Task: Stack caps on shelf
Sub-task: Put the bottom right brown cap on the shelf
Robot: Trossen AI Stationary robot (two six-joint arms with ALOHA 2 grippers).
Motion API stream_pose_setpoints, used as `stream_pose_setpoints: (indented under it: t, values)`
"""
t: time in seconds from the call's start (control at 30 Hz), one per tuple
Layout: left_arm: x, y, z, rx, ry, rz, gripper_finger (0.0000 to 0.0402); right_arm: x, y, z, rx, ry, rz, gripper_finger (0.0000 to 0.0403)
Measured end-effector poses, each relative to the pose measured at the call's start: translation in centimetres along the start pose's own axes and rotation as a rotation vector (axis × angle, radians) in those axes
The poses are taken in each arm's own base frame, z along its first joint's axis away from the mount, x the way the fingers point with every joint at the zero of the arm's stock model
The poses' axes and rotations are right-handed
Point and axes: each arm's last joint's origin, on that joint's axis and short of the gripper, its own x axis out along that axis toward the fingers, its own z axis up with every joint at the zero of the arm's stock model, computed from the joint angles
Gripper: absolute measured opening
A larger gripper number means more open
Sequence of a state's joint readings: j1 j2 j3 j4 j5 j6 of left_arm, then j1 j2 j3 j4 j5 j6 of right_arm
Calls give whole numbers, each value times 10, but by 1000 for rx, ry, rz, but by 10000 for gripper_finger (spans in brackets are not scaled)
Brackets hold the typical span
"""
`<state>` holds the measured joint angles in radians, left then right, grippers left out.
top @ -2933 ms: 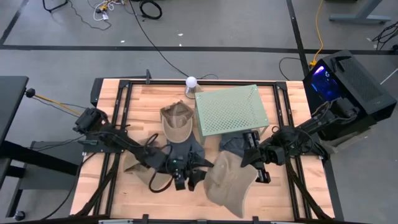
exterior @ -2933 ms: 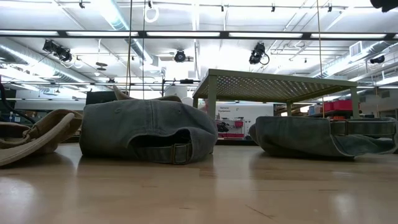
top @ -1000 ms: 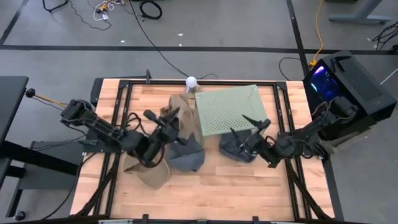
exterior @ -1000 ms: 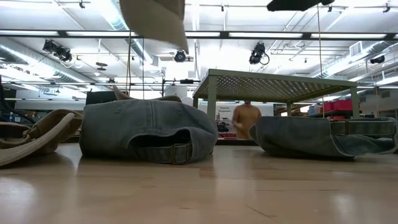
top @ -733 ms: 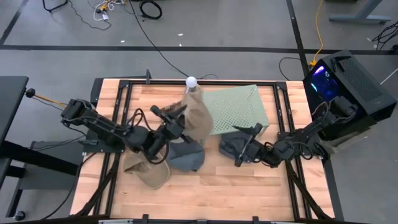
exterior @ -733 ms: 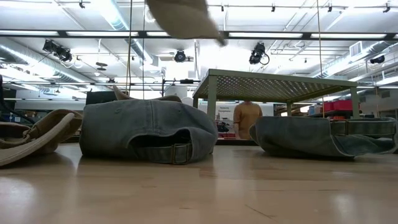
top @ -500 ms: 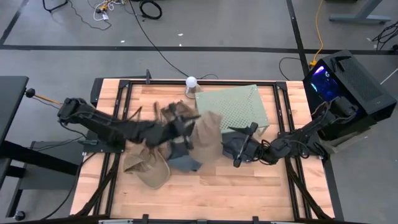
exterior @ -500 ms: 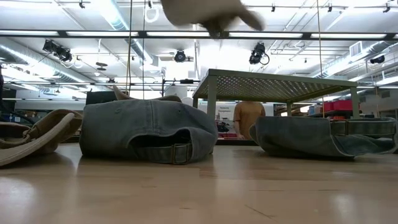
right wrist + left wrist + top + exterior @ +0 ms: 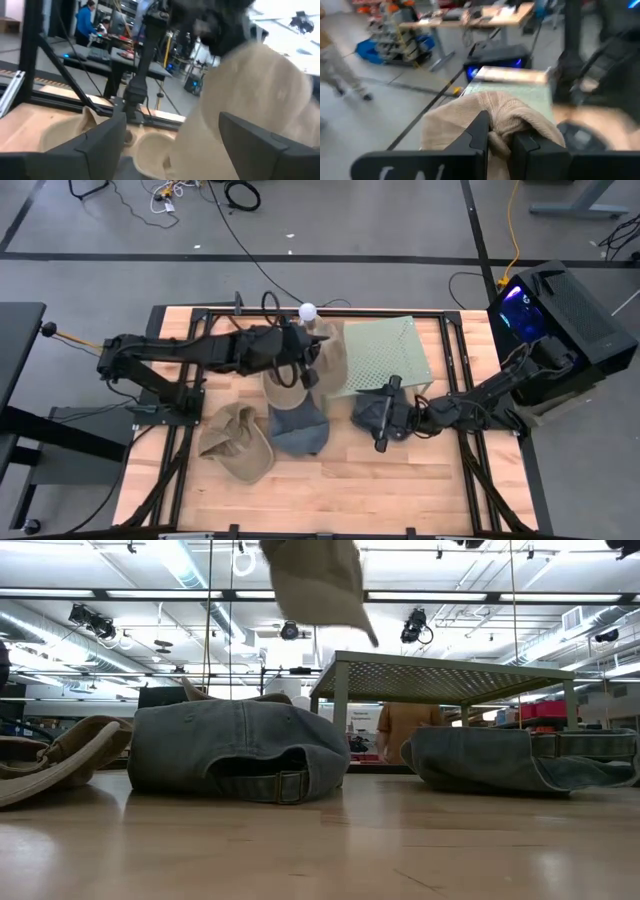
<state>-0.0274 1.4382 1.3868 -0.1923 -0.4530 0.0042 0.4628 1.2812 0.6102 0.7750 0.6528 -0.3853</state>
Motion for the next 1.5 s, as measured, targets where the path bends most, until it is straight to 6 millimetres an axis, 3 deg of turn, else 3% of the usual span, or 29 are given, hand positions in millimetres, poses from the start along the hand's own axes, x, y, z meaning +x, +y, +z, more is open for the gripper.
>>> stream_pose_setpoints:
  t: [0.47, 0.77, 1.1, 1.33, 1.5]
  values:
    - [59, 3, -6, -54, 48, -40, 41, 1, 0, -13, -32, 111, 15, 301]
    - [67, 23, -8, -188, 73, -80, 44, 4, -3, -23, 33, 180, 99, 287]
    - [90, 12, -32, -200, 171, -121, 56, 13, -23, -45, 103, 342, 12, 266]
    - [85, 13, -35, -85, 220, -141, 68, 12, -24, -52, 76, 403, 16, 245]
    - [77, 22, -36, -37, 281, -103, 116, 11, -25, -52, 66, 413, 16, 231]
